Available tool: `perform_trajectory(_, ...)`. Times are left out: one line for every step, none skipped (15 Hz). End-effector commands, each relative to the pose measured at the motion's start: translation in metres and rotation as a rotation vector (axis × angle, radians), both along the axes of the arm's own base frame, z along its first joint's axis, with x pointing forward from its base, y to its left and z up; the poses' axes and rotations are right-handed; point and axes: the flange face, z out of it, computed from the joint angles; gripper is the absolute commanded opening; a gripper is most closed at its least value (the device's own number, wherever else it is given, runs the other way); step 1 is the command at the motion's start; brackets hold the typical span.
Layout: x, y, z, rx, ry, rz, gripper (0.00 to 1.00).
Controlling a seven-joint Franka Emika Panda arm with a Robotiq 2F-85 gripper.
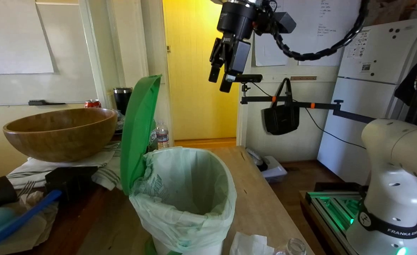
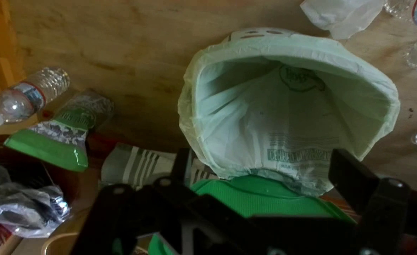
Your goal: Close the bin
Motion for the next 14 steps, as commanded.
perform_trajectory(0.004,0.0,0.003,-0.001,-0.004,0.002,1.0)
perform_trajectory(0.007,0.0,0.003,-0.001,-0.004,0.002,1.0)
perform_trajectory(0.01,0.0,0.003,-0.002,-0.003,0.002,1.0)
perform_trajectory(0.011,0.0,0.003,-0.002,-0.002,0.002,1.0)
perform_trajectory(0.012,0.0,0.003,-0.002,-0.001,0.002,1.0)
perform_trajectory(0.013,0.0,0.003,-0.002,-0.001,0.002,1.0)
perform_trajectory(0.013,0.0,0.003,-0.002,-0.002,0.002,1.0)
perform_trajectory(0.014,0.002,0.012,0.019,-0.048,0.009,1.0)
perform_trajectory(0.018,0.003,0.023,0.028,-0.108,0.015,1.0)
perform_trajectory(0.024,0.004,0.033,0.035,-0.174,0.03,1.0)
perform_trajectory(0.029,0.006,0.044,0.033,-0.23,0.04,1.0)
perform_trajectory(0.036,0.007,0.052,0.046,-0.281,0.047,1.0)
perform_trajectory(0.041,0.009,0.06,0.058,-0.327,0.053,1.0)
perform_trajectory(0.046,0.012,0.065,0.07,-0.359,0.057,1.0)
